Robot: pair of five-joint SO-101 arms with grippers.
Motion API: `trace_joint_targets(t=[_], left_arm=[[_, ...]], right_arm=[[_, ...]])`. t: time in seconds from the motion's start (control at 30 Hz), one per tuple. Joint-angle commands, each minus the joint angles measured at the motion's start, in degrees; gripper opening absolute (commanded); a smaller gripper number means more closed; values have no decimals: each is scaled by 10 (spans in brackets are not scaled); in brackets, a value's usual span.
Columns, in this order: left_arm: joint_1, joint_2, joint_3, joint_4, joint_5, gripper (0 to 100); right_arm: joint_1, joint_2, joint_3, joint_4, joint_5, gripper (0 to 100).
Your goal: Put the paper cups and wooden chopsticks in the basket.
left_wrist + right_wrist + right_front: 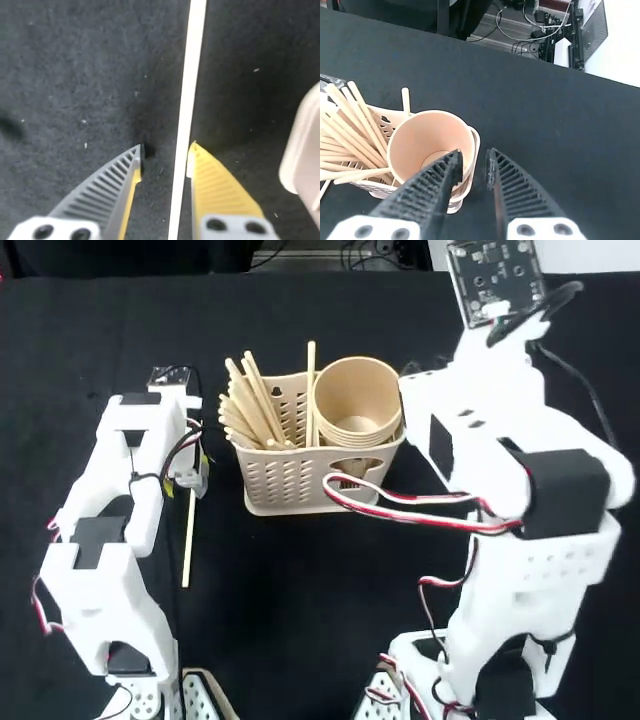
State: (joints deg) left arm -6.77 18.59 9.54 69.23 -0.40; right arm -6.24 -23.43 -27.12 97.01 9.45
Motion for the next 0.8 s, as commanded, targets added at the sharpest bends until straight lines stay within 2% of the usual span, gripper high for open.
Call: trace_joint_targets(t=[0.0, 0.1, 0.23, 0.33, 0.5, 0.57, 0.67, 0.77], left_arm=[[-2, 44, -35, -1, -4, 133], [4, 86, -69, 14, -4, 30], [0, 101, -104, 46, -2, 26], [-5, 63, -105, 61, 0, 28], [-22, -84, -43, 57, 3, 28], [-44, -160, -3, 40, 25, 28], [-80, -295, 81, -13, 68, 29], [-90, -453, 189, -100, 76, 29]], right_arm=[[8, -21, -36, 14, 0, 89], [8, -36, -30, 16, 0, 89], [8, -51, -31, 29, 0, 89], [9, -61, -29, 39, 0, 89], [78, -63, -29, 40, -2, 89], [117, -62, -13, 39, 0, 89], [176, -66, 44, 38, 1, 88], [224, -61, 120, 18, 6, 86]])
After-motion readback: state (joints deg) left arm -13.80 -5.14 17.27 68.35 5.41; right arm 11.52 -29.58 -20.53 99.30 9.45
